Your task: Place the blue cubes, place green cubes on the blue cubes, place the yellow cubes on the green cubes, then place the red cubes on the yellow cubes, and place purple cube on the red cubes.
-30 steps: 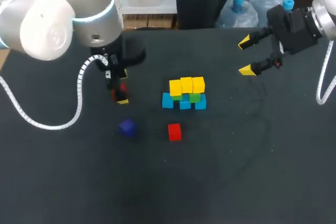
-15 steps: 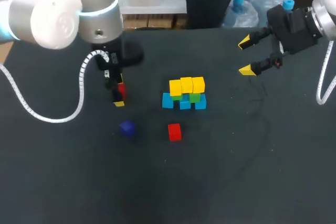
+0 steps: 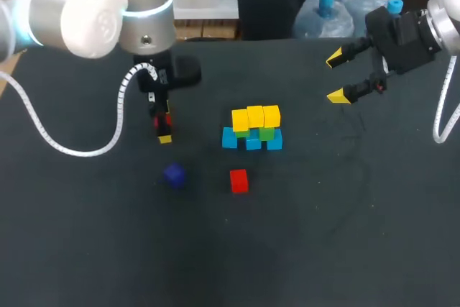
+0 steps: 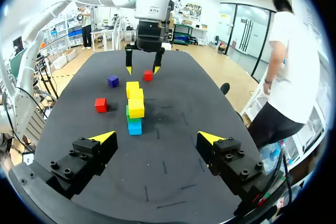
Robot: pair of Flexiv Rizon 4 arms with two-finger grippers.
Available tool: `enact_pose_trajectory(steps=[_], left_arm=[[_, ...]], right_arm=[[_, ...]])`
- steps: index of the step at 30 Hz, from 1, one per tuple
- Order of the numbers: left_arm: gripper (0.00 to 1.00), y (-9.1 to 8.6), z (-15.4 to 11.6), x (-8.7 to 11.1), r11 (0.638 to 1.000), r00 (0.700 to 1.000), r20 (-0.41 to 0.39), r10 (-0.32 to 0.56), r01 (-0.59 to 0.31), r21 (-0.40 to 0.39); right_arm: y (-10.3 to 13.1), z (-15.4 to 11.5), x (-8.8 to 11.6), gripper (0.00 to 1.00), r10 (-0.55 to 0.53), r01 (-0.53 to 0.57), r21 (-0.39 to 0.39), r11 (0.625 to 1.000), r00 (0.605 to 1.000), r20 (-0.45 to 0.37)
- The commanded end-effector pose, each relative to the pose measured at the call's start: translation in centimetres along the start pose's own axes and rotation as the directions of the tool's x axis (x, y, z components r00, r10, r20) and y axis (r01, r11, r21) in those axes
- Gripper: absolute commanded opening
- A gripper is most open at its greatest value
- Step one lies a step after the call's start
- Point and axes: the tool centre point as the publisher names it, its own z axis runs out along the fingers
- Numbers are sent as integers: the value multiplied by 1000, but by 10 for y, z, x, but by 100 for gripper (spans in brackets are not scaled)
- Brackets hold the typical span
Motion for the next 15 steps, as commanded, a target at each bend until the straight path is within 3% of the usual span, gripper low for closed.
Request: enact_pose_trajectory(steps=[1, 15], left_arm=[[100, 2, 5, -1, 1000, 1000, 0, 5, -5, 10], [100, 1, 7, 0, 1000, 1000, -10, -2, 2, 4]], right_arm=[[0, 0, 0, 100, -1, 1, 1, 1000, 1000, 1], [0, 0, 0, 100, -1, 1, 1, 1000, 1000, 1]])
